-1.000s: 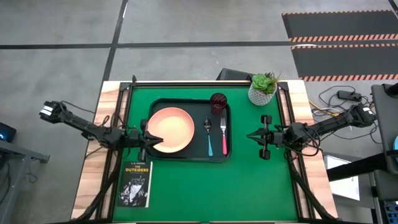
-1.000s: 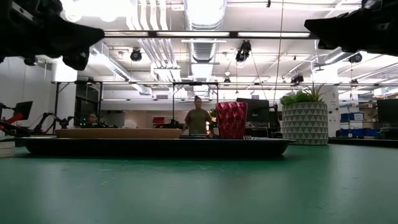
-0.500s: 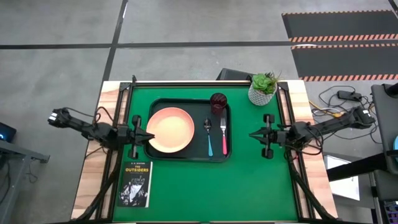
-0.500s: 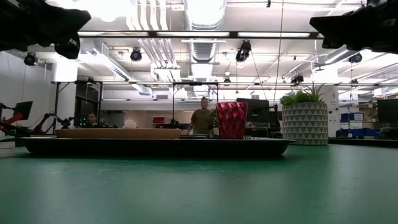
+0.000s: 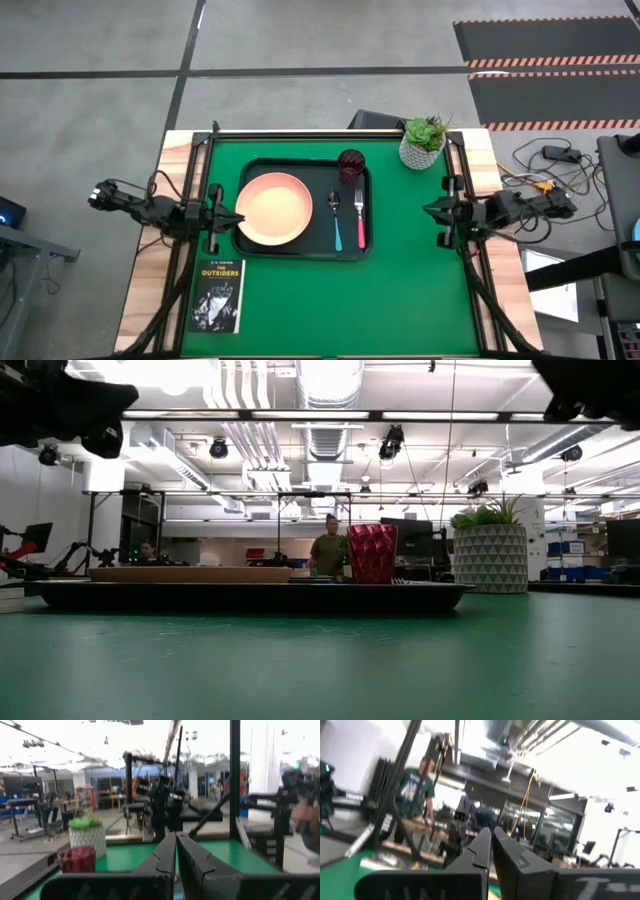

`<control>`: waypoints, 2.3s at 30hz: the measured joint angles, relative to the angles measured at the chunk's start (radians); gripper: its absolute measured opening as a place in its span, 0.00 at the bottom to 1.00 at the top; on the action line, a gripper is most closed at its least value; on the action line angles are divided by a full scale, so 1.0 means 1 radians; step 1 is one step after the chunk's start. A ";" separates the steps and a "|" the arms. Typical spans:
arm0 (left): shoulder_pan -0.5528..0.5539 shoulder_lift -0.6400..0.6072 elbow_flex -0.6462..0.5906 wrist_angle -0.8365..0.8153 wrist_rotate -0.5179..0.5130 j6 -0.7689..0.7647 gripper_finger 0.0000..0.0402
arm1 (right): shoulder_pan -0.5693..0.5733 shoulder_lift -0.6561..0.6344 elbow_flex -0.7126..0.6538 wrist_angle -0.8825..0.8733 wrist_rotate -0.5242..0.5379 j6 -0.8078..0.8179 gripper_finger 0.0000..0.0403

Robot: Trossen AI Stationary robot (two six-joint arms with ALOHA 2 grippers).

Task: Pick and place plate/cup/fork/spoon on tray
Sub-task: Return to Home Position

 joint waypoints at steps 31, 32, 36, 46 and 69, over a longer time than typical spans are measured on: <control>0.000 0.085 0.002 -0.037 -0.003 0.001 0.00 | 0.000 0.014 0.001 -0.112 0.036 0.131 0.02; 0.000 0.090 0.002 -0.038 -0.003 0.001 0.00 | 0.000 0.014 0.001 -0.112 0.036 0.134 0.02; 0.000 0.111 0.002 -0.038 -0.004 0.001 0.00 | 0.000 0.014 0.001 -0.112 0.036 0.137 0.02; 0.000 0.168 0.002 -0.037 -0.004 0.001 0.00 | 0.000 0.014 0.001 -0.112 0.036 0.137 0.02; 0.000 0.298 0.002 -0.037 -0.004 0.000 0.00 | 0.000 0.014 0.002 -0.112 0.036 0.137 0.02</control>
